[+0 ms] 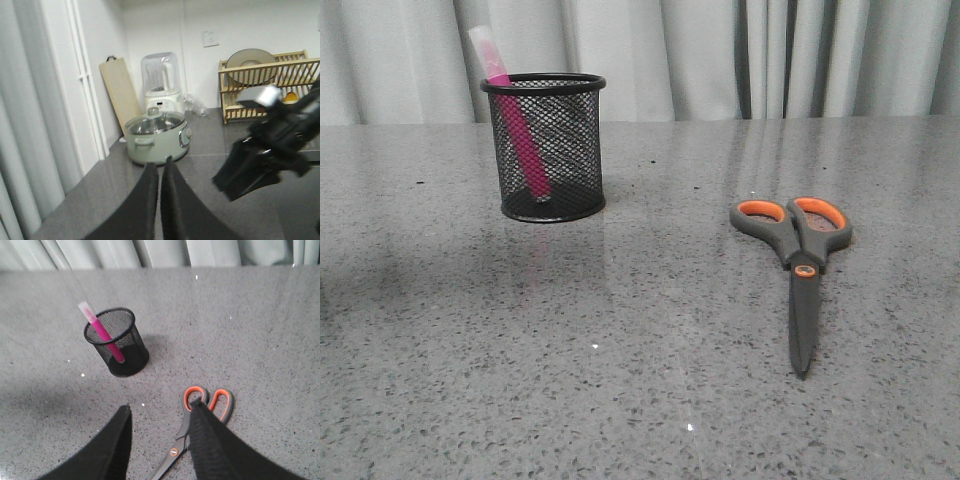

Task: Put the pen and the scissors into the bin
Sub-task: 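Move the right gripper over the grey-and-orange scissors, then lower the right gripper and grasp the scissors by the blades, lifting them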

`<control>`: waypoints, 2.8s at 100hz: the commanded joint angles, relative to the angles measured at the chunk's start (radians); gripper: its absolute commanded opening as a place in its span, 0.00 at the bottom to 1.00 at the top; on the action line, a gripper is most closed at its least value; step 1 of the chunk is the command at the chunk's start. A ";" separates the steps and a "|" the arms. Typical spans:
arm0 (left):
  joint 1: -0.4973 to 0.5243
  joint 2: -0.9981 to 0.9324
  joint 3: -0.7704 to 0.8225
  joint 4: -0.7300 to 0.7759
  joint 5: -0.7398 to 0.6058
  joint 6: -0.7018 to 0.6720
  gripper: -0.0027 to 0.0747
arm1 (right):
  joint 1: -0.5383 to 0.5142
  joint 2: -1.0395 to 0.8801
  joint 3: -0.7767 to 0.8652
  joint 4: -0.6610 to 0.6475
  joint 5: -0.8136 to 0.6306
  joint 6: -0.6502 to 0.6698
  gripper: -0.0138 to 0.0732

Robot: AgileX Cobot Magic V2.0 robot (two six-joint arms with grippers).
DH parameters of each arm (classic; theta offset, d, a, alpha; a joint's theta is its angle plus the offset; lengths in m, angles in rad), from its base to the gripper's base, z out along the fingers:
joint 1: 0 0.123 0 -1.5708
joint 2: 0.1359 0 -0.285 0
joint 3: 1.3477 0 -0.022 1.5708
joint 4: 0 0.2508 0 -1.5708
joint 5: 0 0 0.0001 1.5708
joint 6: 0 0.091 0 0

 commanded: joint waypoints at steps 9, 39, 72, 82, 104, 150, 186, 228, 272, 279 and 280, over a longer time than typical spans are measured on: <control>-0.079 -0.170 -0.026 0.078 0.028 -0.044 0.01 | 0.018 0.173 -0.156 0.000 0.037 -0.015 0.42; -0.251 -0.439 0.052 0.241 -0.035 -0.108 0.01 | 0.367 0.267 -0.218 -0.094 -0.059 -0.010 0.42; -0.251 -0.697 0.235 0.267 -0.219 -0.195 0.01 | 0.459 0.502 -0.311 -0.833 0.142 0.384 0.13; -0.251 -0.744 0.263 0.299 -0.219 -0.195 0.01 | 0.459 0.589 -0.362 -0.800 0.189 0.398 0.10; -0.258 -0.771 0.271 0.334 -0.216 -0.195 0.01 | 0.459 0.726 -0.463 -0.685 0.206 0.488 0.19; -0.401 -0.809 0.271 0.418 -0.211 -0.230 0.01 | 0.453 0.798 -0.434 -0.592 0.344 0.668 0.69; -0.450 -0.834 0.271 0.418 -0.177 -0.247 0.01 | 0.445 0.809 -0.297 -0.599 0.213 0.880 0.67; -0.450 -0.840 0.271 0.420 -0.177 -0.247 0.01 | 0.434 0.897 -0.297 -0.648 0.231 0.941 0.66; -0.450 -0.840 0.271 0.420 -0.181 -0.270 0.01 | 0.411 0.952 -0.292 -0.621 0.198 0.967 0.42; -0.450 -0.840 0.271 0.422 -0.185 -0.270 0.01 | 0.411 0.961 -0.292 -0.621 0.200 0.967 0.33; -0.450 -0.840 0.271 0.422 -0.185 -0.270 0.01 | 0.411 0.964 -0.292 -0.621 0.200 0.967 0.32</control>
